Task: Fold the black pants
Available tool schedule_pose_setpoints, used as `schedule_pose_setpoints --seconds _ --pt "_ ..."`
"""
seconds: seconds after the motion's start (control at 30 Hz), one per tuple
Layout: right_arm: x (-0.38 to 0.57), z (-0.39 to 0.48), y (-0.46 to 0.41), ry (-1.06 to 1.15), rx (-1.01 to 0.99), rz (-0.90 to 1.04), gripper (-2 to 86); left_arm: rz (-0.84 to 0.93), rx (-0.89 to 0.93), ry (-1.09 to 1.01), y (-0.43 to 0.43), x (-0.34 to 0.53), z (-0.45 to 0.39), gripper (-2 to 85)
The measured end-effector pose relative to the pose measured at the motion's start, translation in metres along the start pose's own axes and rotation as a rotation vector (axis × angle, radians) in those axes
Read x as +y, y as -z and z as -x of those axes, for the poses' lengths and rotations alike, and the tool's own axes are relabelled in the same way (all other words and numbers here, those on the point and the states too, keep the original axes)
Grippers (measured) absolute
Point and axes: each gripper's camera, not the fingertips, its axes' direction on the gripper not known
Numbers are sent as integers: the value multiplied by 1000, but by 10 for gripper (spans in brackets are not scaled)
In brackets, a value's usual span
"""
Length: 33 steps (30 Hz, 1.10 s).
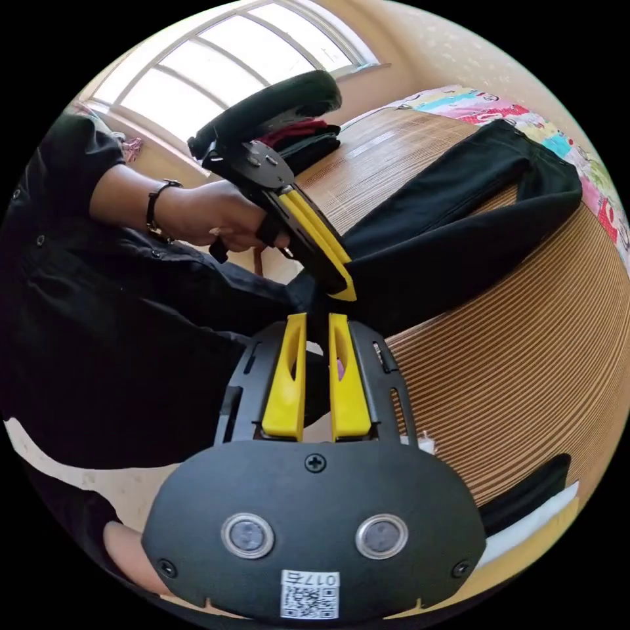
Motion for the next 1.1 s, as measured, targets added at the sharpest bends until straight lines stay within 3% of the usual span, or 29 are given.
schedule_pose_setpoints --seconds 0.13,0.2,0.3,0.37,0.47,0.63,0.93,1.1 --pt "-2 -66 39 -54 -142 -77 56 -72 151 26 0 14 30 39" --pt "-2 -101 63 -79 -198 -228 56 -91 214 43 -2 19 47 39" --pt "-3 -188 95 -301 -296 -516 70 -96 241 45 0 22 61 39" --pt "3 -272 100 -442 -515 -776 81 -102 289 44 1 23 71 39" --pt "-7 -359 94 -620 -635 -958 96 -128 415 81 -1 25 89 39" --pt "-88 -455 107 -773 -428 -747 129 -186 587 166 2 35 112 39" --pt "-226 -562 128 -852 -286 -936 115 -232 706 208 -2 45 154 37" --pt "-289 -593 140 -913 -143 -844 85 -273 760 257 8 56 184 35"
